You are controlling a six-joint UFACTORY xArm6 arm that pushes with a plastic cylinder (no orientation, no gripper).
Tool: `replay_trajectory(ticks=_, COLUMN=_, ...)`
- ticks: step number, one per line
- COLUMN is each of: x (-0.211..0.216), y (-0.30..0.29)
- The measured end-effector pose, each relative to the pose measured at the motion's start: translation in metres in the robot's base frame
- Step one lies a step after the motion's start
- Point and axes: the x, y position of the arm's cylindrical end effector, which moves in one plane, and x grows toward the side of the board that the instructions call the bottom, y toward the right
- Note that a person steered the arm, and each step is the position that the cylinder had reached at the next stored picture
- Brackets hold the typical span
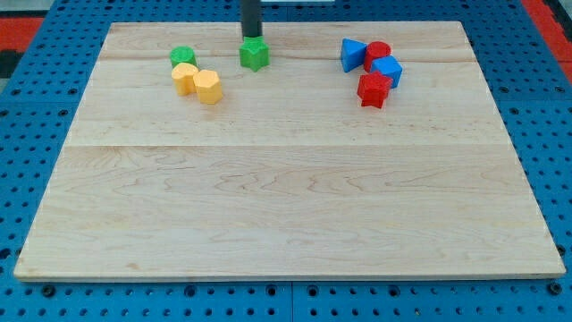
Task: Push the green star to yellow hexagon
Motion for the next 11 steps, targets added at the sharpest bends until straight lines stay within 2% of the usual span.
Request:
replay_trajectory(ticks=1, x=0.002, y=-0.027)
replay_trajectory(ticks=2, x=-0.002, y=-0.027)
replay_trajectory(ticks=3, x=-0.029, y=-0.015)
replay_trajectory(ticks=4, x=-0.028, y=0.022)
replay_trajectory(ticks=6, x=0.008, y=0.042)
replay_trajectory(ticks=10, x=0.065, y=-0.021)
replay_trajectory(ticks=11, x=0.065, y=-0.019)
